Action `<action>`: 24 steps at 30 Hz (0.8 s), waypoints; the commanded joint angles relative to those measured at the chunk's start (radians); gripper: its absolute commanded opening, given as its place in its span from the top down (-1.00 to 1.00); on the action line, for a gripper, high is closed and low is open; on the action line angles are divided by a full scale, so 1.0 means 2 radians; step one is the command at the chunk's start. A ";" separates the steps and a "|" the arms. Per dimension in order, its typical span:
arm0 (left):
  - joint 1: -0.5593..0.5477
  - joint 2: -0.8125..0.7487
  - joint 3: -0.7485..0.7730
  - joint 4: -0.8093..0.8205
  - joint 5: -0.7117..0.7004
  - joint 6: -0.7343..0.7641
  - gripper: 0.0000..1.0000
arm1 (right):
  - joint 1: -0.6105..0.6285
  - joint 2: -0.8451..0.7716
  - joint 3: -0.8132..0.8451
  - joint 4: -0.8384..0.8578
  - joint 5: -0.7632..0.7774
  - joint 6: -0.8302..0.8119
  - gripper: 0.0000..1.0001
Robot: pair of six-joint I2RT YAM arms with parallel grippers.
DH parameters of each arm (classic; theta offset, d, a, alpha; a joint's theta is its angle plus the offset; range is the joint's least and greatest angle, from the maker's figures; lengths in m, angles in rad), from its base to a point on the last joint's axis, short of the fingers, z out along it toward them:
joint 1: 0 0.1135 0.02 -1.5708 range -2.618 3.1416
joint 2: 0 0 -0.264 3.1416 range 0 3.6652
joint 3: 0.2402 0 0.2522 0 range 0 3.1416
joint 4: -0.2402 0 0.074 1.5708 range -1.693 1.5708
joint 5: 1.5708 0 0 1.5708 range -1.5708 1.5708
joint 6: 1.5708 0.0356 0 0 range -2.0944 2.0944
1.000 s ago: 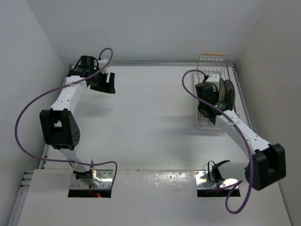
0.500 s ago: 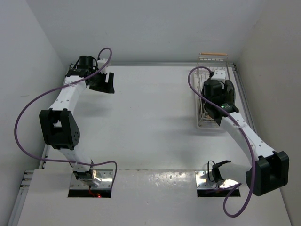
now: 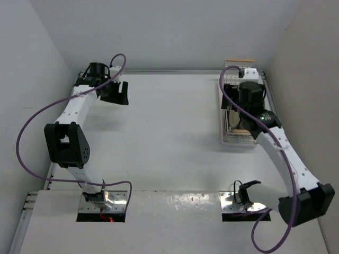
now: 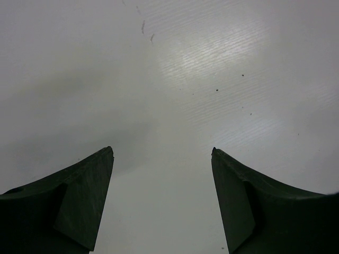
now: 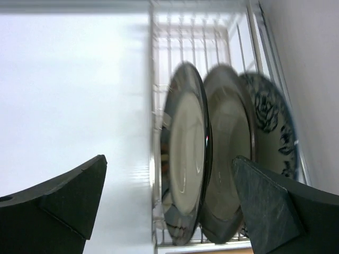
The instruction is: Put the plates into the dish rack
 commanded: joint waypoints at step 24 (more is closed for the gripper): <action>0.074 -0.254 -0.235 -0.035 -0.092 0.064 -0.58 | -0.006 -0.333 -0.254 -0.240 -0.221 0.234 -1.00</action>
